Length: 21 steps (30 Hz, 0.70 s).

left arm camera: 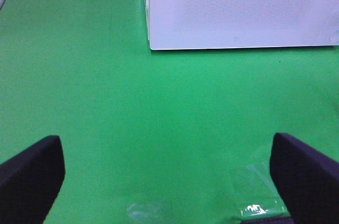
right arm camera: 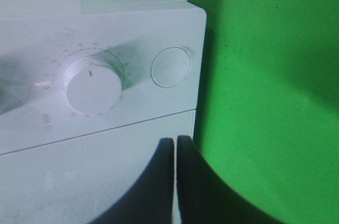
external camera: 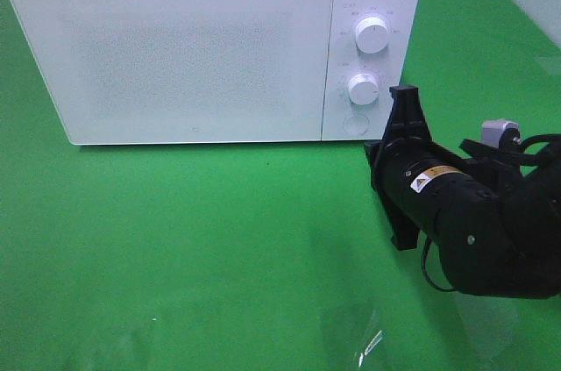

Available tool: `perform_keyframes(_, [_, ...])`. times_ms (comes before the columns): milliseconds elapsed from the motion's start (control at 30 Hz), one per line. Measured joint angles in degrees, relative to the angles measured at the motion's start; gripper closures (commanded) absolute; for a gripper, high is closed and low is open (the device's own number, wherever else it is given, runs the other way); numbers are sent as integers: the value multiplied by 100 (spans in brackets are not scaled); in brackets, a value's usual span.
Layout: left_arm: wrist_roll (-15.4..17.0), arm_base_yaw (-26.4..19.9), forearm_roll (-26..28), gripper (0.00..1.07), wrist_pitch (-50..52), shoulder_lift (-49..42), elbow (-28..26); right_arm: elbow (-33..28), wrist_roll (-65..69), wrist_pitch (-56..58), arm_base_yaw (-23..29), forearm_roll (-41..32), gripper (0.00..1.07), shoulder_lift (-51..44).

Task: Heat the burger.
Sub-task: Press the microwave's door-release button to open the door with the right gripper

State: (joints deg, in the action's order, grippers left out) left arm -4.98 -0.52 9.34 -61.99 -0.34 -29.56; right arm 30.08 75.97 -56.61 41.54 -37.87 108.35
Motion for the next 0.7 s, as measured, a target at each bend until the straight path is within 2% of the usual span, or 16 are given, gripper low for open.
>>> perform_keyframes(300, [0,0,0,9,0,0,0,418,195,0,-493,688,107,481])
perform_keyframes(700, [0,0,0,9,0,0,0,871,229,0,-905,1089,107,894])
